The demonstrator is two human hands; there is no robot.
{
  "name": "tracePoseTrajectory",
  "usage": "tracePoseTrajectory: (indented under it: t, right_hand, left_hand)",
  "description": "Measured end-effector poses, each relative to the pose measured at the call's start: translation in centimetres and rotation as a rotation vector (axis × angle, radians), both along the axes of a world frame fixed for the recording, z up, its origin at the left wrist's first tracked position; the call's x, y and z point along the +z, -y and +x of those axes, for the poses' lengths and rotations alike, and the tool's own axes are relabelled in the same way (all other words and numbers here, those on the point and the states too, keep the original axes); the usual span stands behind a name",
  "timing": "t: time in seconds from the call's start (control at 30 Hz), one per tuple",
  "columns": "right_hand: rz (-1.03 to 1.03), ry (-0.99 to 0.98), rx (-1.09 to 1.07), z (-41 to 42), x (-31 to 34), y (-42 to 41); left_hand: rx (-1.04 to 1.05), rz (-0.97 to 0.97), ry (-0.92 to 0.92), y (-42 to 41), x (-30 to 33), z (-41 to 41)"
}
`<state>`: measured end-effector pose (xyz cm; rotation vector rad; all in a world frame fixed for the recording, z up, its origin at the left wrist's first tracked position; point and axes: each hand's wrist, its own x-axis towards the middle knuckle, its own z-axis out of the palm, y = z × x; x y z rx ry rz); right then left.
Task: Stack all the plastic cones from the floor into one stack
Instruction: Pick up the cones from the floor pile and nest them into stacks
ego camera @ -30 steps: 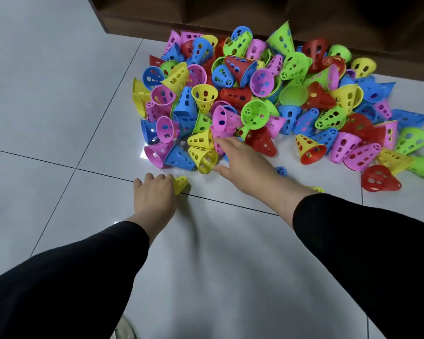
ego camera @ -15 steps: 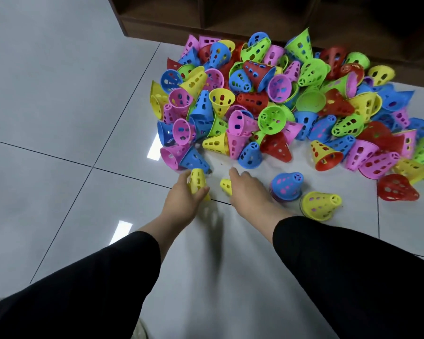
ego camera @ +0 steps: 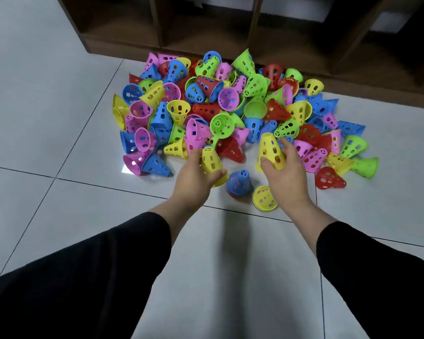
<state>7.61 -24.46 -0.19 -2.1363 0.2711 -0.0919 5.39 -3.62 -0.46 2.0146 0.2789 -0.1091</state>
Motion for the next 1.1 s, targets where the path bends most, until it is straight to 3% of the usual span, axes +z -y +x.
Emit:
tracePoseTrajectory:
  t: [0.2, 0.4, 0.53, 0.8, 0.9, 0.97, 1.03, 1.1]
  right_hand:
    - [-0.081, -0.028, 0.024, -2.2, -2.5, 3.8]
    - [-0.376, -0.298, 0.121, -4.4, -5.5, 5.1]
    - [-0.471, -0.379, 0.154, -4.0, -6.9, 5.8]
    - [-0.536, -0.262, 0.148, -1.2, -7.8, 6.0]
    - [-0.428, -0.239, 0.191, -1.2, -7.6, 6.8]
    - [-0.346, -0.072, 0.108, -1.2, -7.3, 8.2]
    - [-0.399, 0.05, -0.036, -0.2, -7.2, 10.5]
    - [-0.522, -0.014, -0.143, 1.3, -7.5, 13.5]
  left_hand:
    - [-0.165, 0.072, 0.069, 4.3, -0.3, 2.2]
    - [-0.275, 0.236, -0.028, 6.1, -2.4, 3.2]
    - [-0.399, 0.368, -0.087, 6.5, -4.7, 3.6]
    - [-0.462, 0.464, -0.09, 8.3, -6.9, 5.0]
    - [-0.46, 0.47, -0.065, 9.2, -6.3, 5.2]
    - [-0.39, 0.484, 0.075, 9.9, -5.4, 5.6]
    - [-0.368, 0.531, 0.178, 10.9, -4.7, 6.9]
    - [-0.42, 0.569, 0.162, 12.1, -4.3, 8.9]
